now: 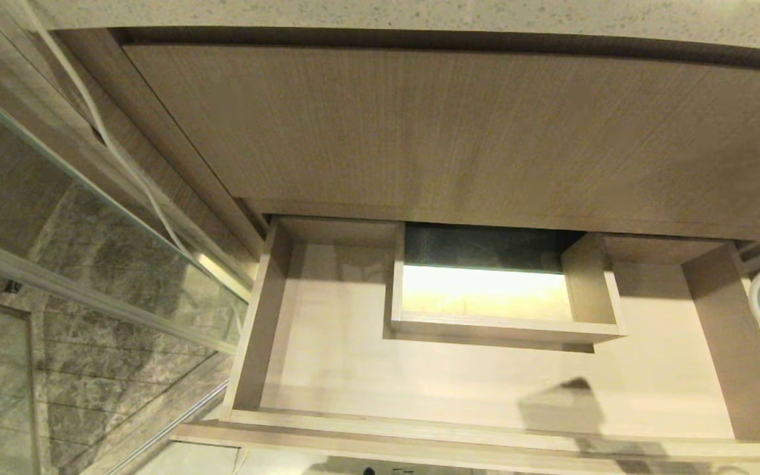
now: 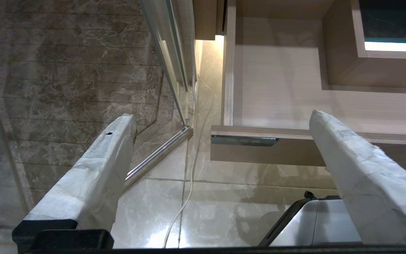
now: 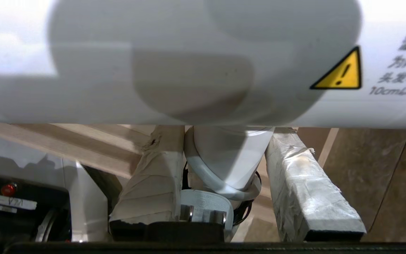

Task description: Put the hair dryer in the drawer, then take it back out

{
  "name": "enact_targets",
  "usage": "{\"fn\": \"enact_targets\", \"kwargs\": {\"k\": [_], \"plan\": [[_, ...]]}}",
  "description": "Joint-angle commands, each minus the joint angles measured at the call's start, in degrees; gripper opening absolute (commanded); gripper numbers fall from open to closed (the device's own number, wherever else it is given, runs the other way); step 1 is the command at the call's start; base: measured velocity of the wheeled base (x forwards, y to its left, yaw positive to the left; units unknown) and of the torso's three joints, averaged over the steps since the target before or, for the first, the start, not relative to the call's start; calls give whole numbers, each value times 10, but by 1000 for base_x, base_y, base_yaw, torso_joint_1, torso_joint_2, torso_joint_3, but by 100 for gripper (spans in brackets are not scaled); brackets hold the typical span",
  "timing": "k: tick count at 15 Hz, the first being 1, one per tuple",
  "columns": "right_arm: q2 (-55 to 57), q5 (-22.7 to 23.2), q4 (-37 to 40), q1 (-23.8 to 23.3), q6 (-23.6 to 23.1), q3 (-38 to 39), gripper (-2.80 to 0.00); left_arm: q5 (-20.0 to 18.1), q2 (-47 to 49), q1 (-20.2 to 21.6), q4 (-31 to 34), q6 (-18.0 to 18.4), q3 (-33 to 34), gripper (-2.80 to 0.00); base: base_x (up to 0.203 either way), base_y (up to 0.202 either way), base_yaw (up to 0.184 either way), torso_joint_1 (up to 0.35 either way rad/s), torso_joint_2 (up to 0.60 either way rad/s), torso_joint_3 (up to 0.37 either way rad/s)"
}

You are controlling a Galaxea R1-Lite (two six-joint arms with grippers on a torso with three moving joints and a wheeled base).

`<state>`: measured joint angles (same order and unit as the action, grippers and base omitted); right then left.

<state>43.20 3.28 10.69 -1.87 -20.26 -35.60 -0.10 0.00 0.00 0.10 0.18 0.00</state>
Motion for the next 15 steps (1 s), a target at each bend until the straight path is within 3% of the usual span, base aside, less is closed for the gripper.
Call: {"fn": "enact_targets", "kwargs": {"k": [1, 4, 15], "plan": [[-66, 0, -2, 1, 1, 61, -280, 0, 0, 0, 0, 0, 0, 0, 0, 0, 0, 0, 0, 0], [-109, -1, 1, 3, 3, 120, -280, 0, 0, 0, 0, 0, 0, 0, 0, 0, 0, 0, 0, 0], [15, 1, 52, 8, -8, -11, -280, 0, 0, 0, 0, 0, 0, 0, 0, 0, 0, 0, 0, 0]]}}
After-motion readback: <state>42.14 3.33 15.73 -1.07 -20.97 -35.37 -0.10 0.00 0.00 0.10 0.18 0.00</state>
